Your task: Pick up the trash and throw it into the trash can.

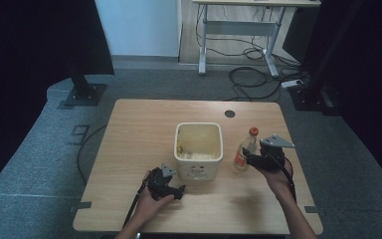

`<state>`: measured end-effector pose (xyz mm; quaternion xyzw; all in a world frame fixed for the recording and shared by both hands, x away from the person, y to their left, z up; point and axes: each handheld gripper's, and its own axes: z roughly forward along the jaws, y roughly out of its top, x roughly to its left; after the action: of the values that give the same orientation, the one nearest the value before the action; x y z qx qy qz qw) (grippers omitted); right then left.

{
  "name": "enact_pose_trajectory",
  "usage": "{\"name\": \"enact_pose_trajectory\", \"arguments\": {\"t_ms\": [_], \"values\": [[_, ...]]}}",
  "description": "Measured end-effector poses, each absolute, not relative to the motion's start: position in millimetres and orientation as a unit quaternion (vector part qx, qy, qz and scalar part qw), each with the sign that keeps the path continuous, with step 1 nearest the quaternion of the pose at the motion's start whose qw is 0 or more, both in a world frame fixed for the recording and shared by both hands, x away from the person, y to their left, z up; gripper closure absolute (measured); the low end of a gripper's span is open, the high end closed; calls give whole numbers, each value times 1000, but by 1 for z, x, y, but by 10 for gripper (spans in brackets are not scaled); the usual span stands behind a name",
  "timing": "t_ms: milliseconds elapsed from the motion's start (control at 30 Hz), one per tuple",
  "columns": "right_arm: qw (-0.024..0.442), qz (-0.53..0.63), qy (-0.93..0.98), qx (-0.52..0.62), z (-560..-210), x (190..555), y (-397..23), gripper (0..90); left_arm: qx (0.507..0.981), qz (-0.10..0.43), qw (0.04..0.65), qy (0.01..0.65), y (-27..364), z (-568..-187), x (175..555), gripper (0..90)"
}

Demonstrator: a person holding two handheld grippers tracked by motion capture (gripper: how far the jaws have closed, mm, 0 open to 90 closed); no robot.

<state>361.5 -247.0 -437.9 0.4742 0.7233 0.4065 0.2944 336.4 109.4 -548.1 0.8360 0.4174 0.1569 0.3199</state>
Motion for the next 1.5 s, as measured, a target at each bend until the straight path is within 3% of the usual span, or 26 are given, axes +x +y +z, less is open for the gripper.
{"name": "enact_pose_trajectory", "arguments": {"t_ms": [467, 600, 733, 800, 1500], "values": [[298, 422, 701, 493, -431, 378, -251, 381, 836, 156, 321, 416, 109, -548, 336, 34], [281, 439, 695, 495, -430, 381, -250, 401, 837, 156, 321, 415, 109, -548, 336, 34], [291, 433, 701, 486, -431, 383, -246, 449, 837, 156, 321, 415, 109, -548, 336, 34], [291, 432, 704, 483, -431, 385, -246, 529, 837, 155, 321, 414, 109, -548, 336, 35], [286, 446, 703, 474, -427, 384, -246, 547, 839, 155, 321, 410, 108, -548, 335, 35]]}}
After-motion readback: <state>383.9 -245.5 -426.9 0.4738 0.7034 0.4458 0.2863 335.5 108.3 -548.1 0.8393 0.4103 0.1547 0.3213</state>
